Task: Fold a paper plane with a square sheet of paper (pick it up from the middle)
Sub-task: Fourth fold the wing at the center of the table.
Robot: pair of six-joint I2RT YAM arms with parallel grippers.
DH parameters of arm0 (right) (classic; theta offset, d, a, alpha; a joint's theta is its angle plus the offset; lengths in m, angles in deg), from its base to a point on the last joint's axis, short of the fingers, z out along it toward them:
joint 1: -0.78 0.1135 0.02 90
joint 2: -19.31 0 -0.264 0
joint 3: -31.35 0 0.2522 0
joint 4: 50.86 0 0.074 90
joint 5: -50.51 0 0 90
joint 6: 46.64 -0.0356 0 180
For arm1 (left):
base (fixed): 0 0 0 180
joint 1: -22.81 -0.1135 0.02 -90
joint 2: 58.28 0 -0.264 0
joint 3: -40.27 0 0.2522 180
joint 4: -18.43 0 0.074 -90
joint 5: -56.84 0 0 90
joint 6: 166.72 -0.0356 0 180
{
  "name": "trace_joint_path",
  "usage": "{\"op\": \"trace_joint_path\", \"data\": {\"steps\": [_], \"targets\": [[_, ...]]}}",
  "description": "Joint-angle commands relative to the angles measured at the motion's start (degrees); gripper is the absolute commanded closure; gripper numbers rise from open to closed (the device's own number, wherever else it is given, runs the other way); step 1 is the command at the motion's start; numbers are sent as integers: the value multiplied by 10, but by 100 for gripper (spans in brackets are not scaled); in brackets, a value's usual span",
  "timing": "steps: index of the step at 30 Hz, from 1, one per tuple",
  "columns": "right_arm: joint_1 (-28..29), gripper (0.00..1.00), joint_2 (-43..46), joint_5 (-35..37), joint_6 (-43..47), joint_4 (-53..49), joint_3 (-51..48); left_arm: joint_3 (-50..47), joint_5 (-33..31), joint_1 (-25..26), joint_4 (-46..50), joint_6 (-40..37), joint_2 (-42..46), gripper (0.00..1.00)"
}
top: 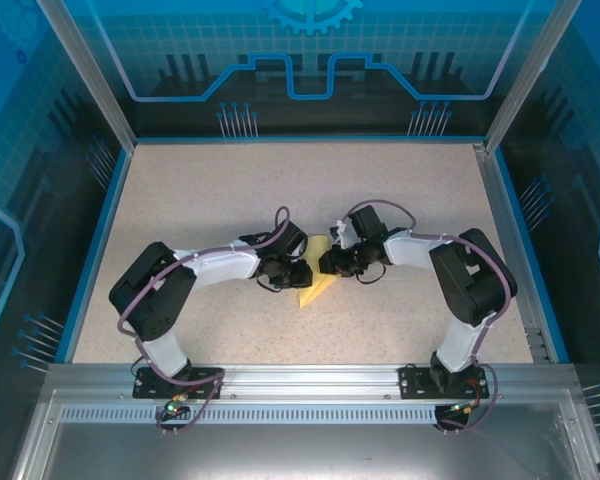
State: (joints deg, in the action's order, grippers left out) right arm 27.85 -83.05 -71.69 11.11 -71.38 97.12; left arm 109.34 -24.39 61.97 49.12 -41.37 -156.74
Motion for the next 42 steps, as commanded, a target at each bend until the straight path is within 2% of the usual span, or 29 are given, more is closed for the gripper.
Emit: {"op": "trace_joint_path", "data": {"steps": [1,7,13,20,36,42], "targets": [[9,80,-12,-14,-13,2,11,-31,1,-1,-27,-21,58,67],[8,83,-4,-20,-41,7,11,-56,-42,36,-11,-53,107,57],[9,74,9,-17,-53,-1,5,-36,-121,102,24,-69,99,51],[-4,69,38,-10,-34,-33,-2,-2,-202,142,54,-64,48,47],[-9,82,40,-28,-33,-44,11,81,-376,207,143,-41,-45,47],[-11,84,36,-31,-35,-46,16,80,-395,216,151,-23,-52,50]]}}
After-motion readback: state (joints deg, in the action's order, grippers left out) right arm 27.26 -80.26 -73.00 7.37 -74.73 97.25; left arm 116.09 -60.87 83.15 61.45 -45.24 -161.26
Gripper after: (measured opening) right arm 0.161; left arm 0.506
